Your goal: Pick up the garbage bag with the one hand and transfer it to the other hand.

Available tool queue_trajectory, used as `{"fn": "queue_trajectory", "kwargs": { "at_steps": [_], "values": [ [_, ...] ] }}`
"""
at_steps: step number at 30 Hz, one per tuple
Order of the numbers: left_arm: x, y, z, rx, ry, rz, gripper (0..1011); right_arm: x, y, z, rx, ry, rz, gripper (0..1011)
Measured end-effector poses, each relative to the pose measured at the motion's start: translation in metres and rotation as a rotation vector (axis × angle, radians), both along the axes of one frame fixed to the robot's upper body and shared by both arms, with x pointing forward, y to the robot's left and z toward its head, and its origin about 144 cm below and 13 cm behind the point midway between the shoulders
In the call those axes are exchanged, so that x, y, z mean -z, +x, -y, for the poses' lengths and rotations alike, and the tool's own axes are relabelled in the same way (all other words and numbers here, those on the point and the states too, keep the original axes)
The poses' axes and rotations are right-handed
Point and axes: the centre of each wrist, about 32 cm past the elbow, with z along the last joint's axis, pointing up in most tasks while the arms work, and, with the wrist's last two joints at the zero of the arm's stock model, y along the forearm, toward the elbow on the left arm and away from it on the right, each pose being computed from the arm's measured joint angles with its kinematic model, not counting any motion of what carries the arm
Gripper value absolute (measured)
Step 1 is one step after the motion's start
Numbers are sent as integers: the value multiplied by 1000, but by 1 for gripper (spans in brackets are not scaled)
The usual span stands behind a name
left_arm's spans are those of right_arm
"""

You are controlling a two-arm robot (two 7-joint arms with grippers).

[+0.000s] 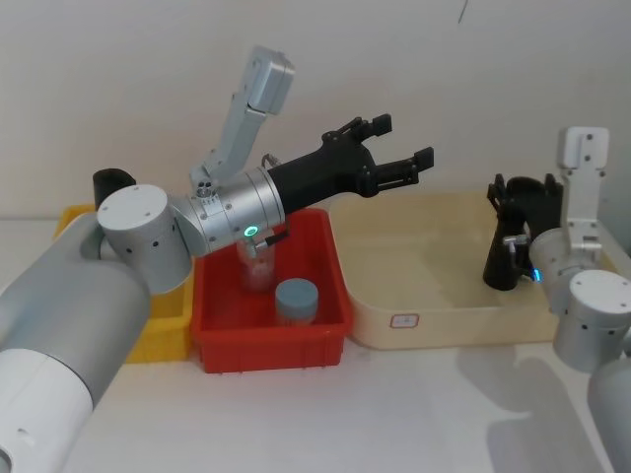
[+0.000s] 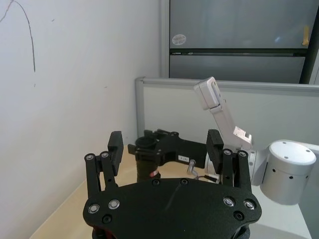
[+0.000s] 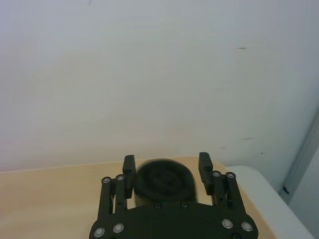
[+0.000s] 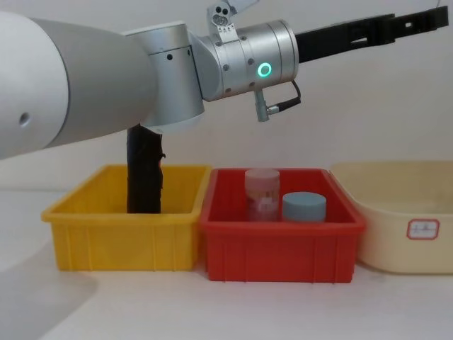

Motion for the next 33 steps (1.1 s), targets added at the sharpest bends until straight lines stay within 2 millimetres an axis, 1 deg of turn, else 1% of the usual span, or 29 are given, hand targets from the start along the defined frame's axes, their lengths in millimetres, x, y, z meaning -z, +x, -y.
{"fn": "queue_trajectory", "kwargs": {
  "at_steps": [1,3,4,5,8,9,13,19,21,26,32,33],
  "values": [
    [0,0,0,0,0,0,1000,0,0,1,2,2,1,765],
    [0,0,0,-1,0,2,1000,-1,0,4,6,4,4,820],
    [0,0,0,-1,0,2,1000,-2,-1,7,8,6,10,873],
    [0,-1,-1,-3,-2,5,1000,-2,-1,8,7,6,14,905],
    [0,-3,-4,-18,-6,10,1000,-4,-3,11,3,6,28,949],
    [0,-4,-5,-22,-7,12,1000,-6,-5,12,-1,4,39,989],
    [0,-9,-10,-55,-10,23,1000,-9,-10,12,-20,-1,67,1001],
    [1,-22,-22,-122,-19,49,1000,-15,-17,6,-59,-10,108,1001],
    [1,-26,-25,-141,-21,56,1000,-17,-21,2,-81,-13,123,1001],
    [3,-44,-39,-224,-32,87,1001,-20,-31,-10,-144,-20,148,1001],
    [5,-62,-50,-300,-41,112,1000,-20,-42,-26,-218,-26,153,1001],
    [5,-65,-52,-316,-41,115,1000,-20,-46,-31,-240,-27,152,1001]
  ]
}}
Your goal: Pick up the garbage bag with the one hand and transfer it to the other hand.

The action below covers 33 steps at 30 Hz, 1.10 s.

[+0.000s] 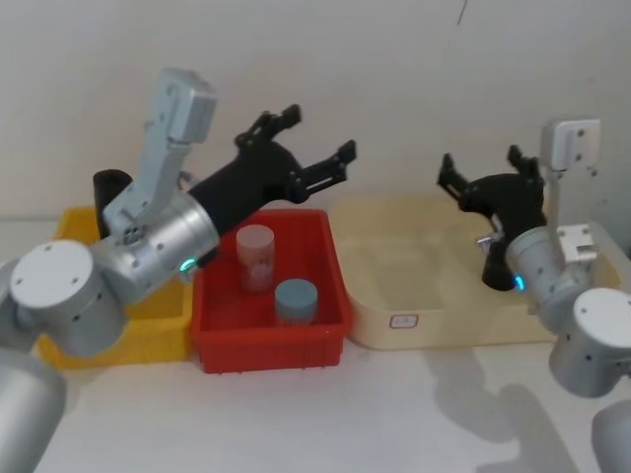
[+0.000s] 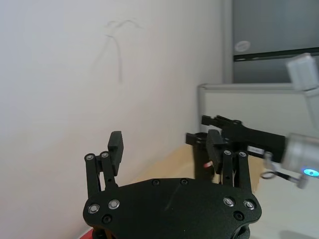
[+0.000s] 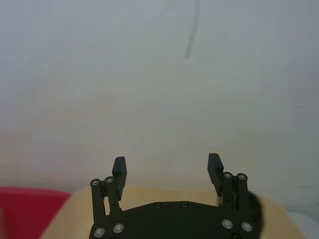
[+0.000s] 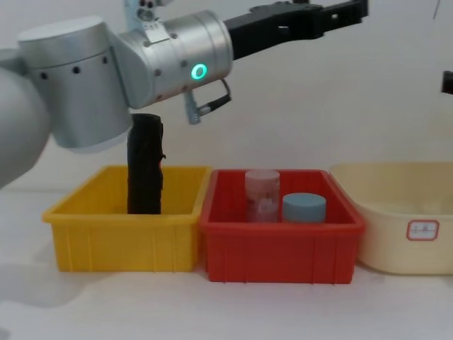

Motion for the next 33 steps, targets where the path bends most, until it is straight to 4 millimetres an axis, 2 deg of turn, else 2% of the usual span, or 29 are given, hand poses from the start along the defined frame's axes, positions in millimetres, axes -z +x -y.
{"fn": "queue_trajectory", "kwargs": {
  "at_steps": [14,16,26,33],
  "values": [
    [8,-55,-32,-218,-25,56,1000,9,-34,-38,-181,-37,-30,1001],
    [10,-67,-39,-267,-31,67,1000,11,-39,-43,-206,-46,-37,1001],
    [17,-105,-60,-425,-50,91,1000,20,-53,-55,-295,-89,-73,1002],
    [20,-123,-70,-498,-61,106,1000,25,-56,-61,-346,-131,-101,1001]
  ]
}}
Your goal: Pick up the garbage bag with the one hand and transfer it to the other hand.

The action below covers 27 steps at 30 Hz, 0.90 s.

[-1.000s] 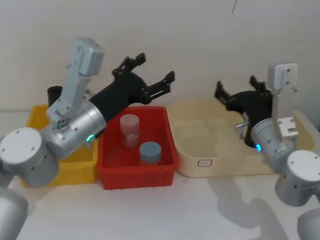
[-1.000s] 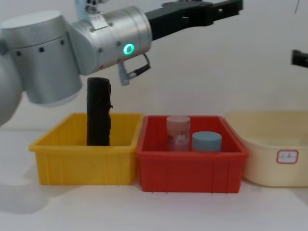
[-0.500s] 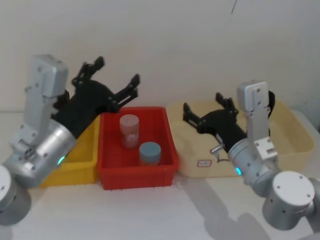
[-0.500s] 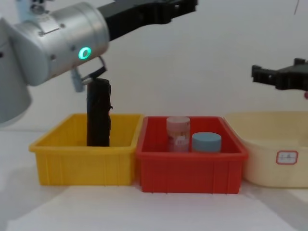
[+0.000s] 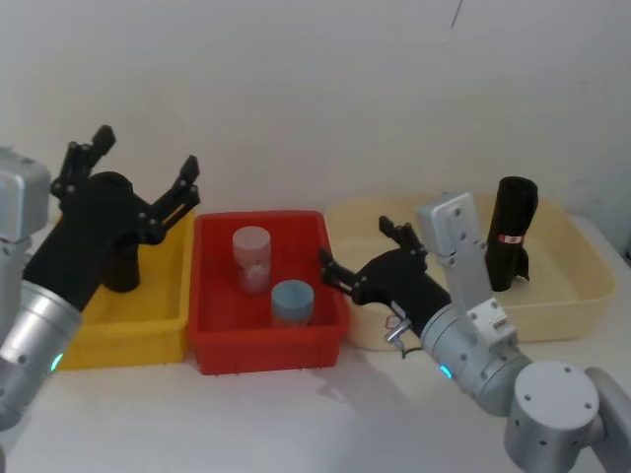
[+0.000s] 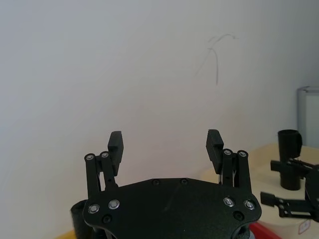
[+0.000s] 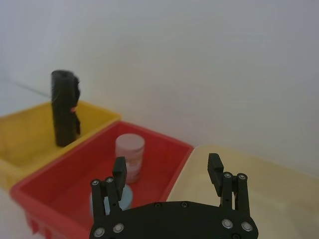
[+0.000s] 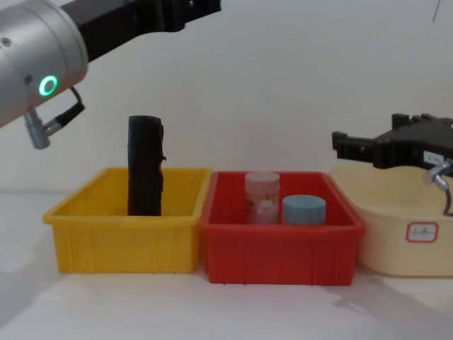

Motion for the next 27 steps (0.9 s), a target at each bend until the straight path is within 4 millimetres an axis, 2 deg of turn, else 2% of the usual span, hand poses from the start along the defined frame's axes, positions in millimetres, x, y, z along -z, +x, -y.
{"fn": "queue_trajectory", "kwargs": {
  "at_steps": [13,27],
  "values": [
    [1,-16,-9,-61,-7,16,1000,7,2,-6,-80,-123,-44,1001],
    [2,-22,-12,-83,-9,22,1000,10,8,-14,-160,-224,-73,1001]
  ]
}}
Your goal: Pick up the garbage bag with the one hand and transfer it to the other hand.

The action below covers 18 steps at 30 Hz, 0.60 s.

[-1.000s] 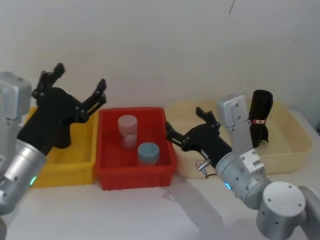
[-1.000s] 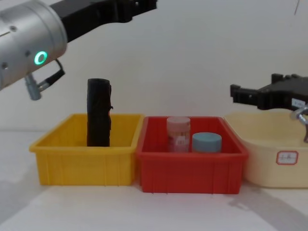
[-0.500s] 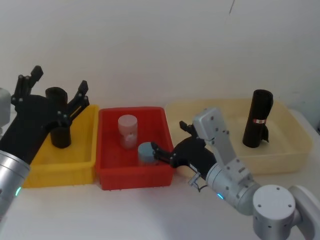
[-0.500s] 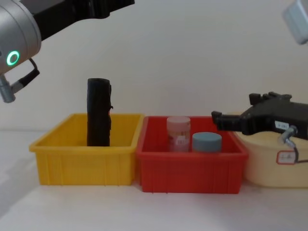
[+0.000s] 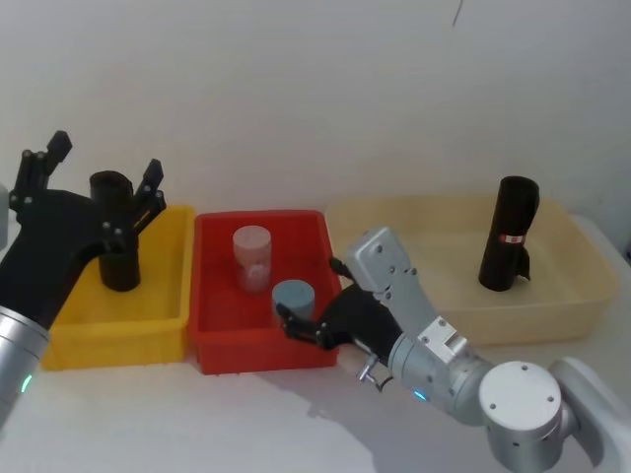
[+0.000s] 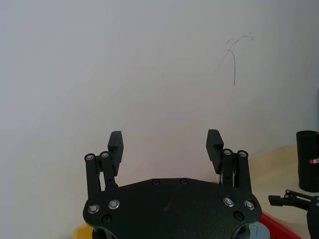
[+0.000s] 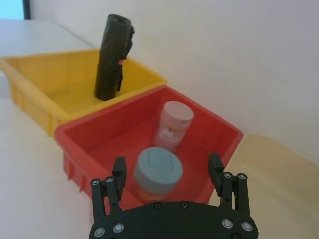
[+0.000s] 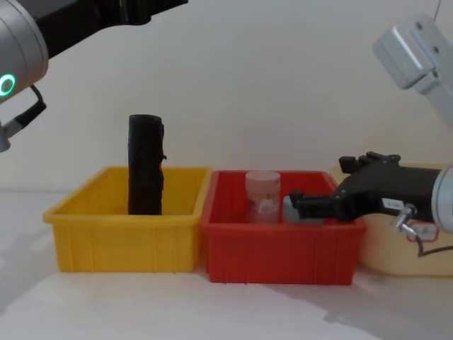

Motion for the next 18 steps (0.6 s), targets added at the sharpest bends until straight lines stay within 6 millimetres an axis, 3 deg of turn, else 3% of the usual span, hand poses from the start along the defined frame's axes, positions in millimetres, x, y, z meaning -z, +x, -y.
{"fn": "queue_trajectory", "kwargs": {
  "at_steps": [18],
  "values": [
    [0,-2,-1,-8,-1,2,1000,-7,14,-9,-14,-5,-81,1001]
  ]
}}
